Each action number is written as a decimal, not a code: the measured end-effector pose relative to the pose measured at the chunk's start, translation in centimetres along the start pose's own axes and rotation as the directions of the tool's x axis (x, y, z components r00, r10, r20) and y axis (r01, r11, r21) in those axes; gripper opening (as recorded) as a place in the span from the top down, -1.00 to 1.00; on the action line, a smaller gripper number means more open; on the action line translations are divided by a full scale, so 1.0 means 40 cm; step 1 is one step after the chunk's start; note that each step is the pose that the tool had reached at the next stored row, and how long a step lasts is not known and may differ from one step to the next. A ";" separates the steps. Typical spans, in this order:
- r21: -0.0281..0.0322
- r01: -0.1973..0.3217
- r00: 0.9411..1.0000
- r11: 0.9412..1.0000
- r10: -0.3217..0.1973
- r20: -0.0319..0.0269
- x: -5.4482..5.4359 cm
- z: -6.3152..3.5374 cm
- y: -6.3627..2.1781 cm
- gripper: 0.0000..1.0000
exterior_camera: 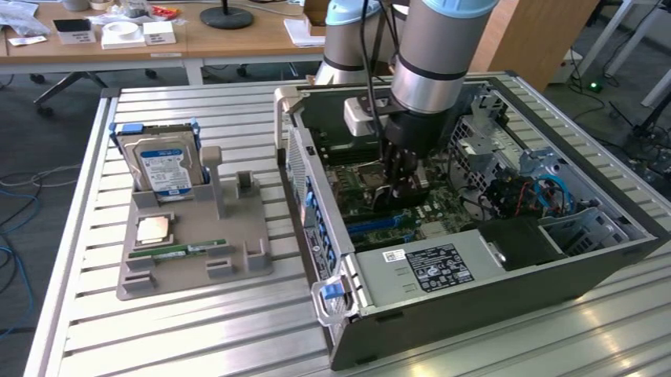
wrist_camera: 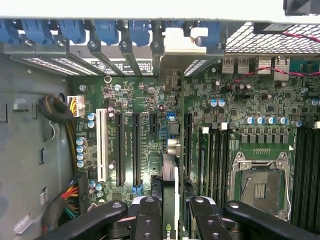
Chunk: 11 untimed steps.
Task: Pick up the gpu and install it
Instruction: 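Insert the gpu into the slot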
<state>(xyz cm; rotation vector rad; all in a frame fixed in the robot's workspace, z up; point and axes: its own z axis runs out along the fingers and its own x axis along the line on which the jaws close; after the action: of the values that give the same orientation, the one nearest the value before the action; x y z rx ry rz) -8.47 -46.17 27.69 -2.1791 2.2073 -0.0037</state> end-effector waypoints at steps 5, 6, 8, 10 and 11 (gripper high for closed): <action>0.000 0.000 1.000 1.000 0.000 0.000 0.000 0.000 0.003 0.48; 0.000 0.000 1.000 1.000 0.000 0.000 0.000 0.000 0.003 0.48; 0.000 0.000 1.000 1.000 0.000 0.000 0.001 0.000 0.003 0.48; 0.000 0.000 1.000 1.000 0.000 0.000 0.001 0.000 0.004 0.48; 0.000 0.000 1.000 1.000 0.000 0.000 0.001 0.000 0.004 0.48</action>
<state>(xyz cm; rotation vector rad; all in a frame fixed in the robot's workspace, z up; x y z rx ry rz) -8.65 -46.21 27.69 -2.1790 2.2076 -0.0039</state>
